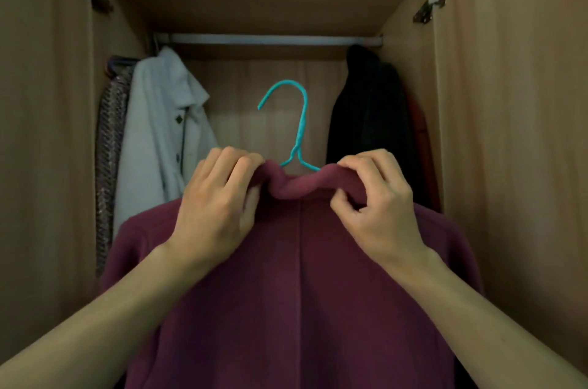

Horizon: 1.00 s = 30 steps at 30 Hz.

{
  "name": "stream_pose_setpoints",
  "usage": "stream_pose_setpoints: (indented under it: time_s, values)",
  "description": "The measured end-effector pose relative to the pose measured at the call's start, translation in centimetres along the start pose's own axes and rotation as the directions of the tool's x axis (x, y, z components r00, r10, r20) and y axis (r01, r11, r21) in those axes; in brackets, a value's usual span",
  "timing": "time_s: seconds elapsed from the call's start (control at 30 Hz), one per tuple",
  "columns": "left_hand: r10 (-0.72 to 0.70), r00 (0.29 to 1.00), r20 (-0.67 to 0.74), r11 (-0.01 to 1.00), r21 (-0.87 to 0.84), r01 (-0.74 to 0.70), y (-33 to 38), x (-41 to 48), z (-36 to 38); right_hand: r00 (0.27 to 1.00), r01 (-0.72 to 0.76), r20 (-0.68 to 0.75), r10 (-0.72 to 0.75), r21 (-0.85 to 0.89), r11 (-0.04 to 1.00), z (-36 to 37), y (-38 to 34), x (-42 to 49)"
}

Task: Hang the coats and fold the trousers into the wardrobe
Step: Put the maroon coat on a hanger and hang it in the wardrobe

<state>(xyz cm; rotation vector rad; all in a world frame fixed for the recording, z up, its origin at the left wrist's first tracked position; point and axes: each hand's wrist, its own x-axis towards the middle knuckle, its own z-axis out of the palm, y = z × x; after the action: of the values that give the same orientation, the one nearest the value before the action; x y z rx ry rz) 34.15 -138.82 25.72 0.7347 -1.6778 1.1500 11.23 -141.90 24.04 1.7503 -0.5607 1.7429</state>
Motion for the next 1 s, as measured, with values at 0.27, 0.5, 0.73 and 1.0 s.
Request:
stream_pose_setpoints:
  time_s: [0.27,0.5,0.73,1.0]
  values:
    - [0.027,0.993,-0.114,0.999,0.029,-0.023,-4.2,4.4,5.7,0.996,0.091,0.005,-0.091,-0.01,0.996,3.6,5.1,4.4]
    - [0.055,0.985,-0.162,0.998,0.017,-0.053,-9.5,7.2,11.4,0.99,0.143,0.028,-0.14,-0.107,0.984,8.8,9.7,7.6]
    - [0.133,0.932,-0.337,0.988,-0.029,-0.152,-15.0,9.6,17.5,0.964,0.24,-0.041,-0.262,-0.288,0.927,13.8,13.1,10.8]
    - [0.06,0.899,-0.433,0.991,-0.08,-0.105,-20.3,13.8,25.0,0.959,0.237,-0.047,-0.281,-0.416,0.878,19.5,18.3,15.0]
